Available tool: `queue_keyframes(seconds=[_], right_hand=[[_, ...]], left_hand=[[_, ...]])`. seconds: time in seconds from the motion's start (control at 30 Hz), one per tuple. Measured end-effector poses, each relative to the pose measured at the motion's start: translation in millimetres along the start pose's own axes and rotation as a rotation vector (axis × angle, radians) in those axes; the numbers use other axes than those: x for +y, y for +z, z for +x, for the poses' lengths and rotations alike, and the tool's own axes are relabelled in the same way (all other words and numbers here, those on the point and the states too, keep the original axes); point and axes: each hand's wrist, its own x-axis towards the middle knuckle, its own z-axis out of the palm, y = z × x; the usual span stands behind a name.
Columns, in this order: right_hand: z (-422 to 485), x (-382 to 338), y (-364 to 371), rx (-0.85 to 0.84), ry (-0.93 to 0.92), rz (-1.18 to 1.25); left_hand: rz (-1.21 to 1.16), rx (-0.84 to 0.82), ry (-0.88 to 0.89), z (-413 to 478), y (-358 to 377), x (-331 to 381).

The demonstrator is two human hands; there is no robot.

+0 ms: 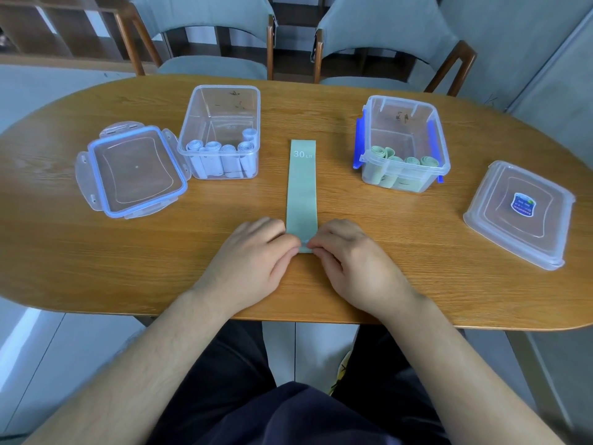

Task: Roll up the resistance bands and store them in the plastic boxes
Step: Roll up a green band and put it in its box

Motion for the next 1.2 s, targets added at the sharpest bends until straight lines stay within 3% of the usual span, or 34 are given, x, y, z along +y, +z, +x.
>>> queue_keyframes(seconds=[0.2, 0.4, 0.63, 1.2], right_hand=[[-1.7, 1.6, 0.2, -0.006, 0.003, 0.019], [1.8, 3.9, -1.7, -0.028, 0.028, 0.029], [7.0, 1.6, 3.0, 0.049, 0.048, -0.033], [6.6, 2.2, -6.3, -0.048, 0.095, 0.048]], left_hand=[[-0.084, 0.023, -0.034, 1.6, 5.0, -1.7], [0.006, 0.025, -0.011, 3.5, 2.2, 1.7], [-0.058, 0.003, -0.074, 4.7, 4.7, -3.7], [-0.169, 0.023, -0.113, 8.6, 4.7, -6.2]])
